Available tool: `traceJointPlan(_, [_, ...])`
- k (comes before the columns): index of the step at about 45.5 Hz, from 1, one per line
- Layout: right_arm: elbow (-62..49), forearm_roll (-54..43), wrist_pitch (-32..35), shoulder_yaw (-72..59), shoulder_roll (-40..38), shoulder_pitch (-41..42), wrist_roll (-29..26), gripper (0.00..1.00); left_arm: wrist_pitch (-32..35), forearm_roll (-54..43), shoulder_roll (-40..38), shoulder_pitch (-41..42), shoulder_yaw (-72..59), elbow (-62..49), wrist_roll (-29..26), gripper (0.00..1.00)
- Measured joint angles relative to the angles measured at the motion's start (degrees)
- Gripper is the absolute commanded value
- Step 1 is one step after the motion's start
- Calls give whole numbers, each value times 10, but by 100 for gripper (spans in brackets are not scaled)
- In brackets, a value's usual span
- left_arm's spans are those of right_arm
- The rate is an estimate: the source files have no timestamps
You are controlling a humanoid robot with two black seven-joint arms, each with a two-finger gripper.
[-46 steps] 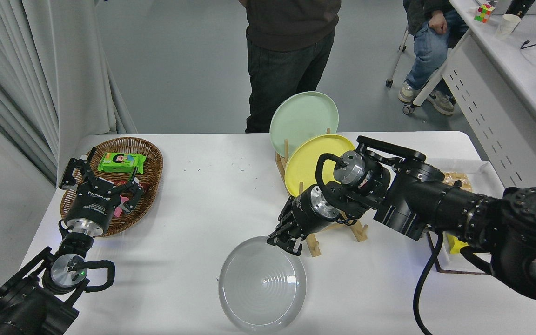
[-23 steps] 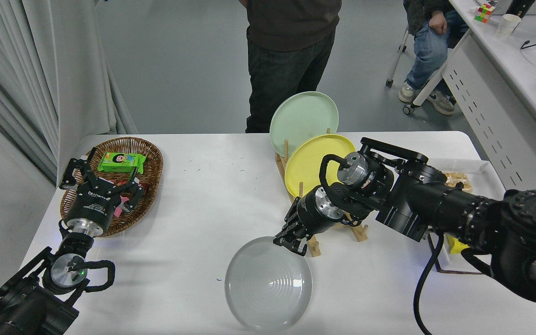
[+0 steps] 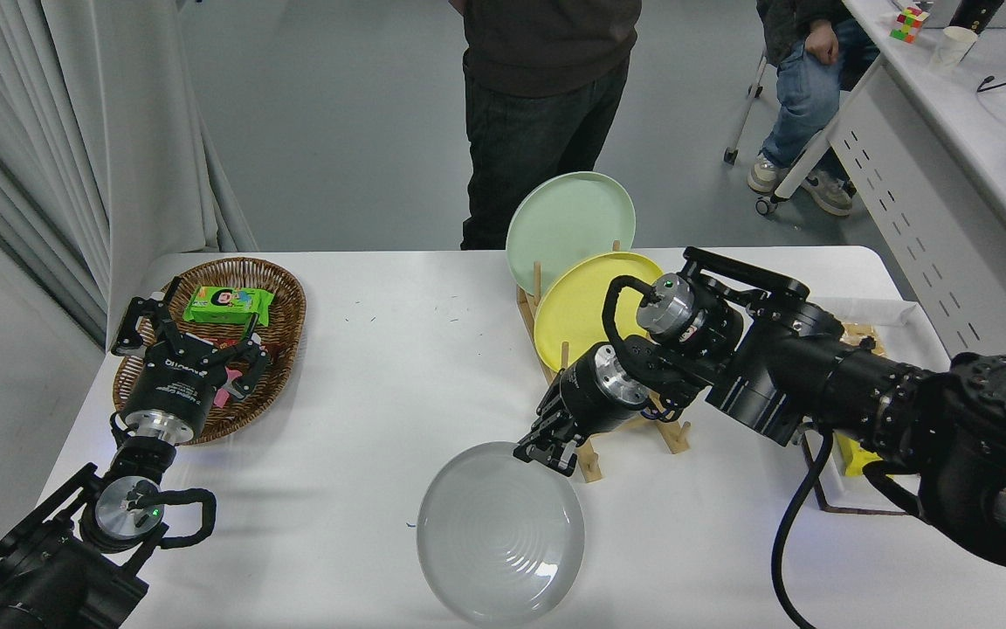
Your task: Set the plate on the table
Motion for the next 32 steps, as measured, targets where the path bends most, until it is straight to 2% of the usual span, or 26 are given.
traceJointPlan(32, [-7, -36, -29, 1, 0, 7, -8, 0, 0, 0, 0, 0, 0, 0, 0, 98])
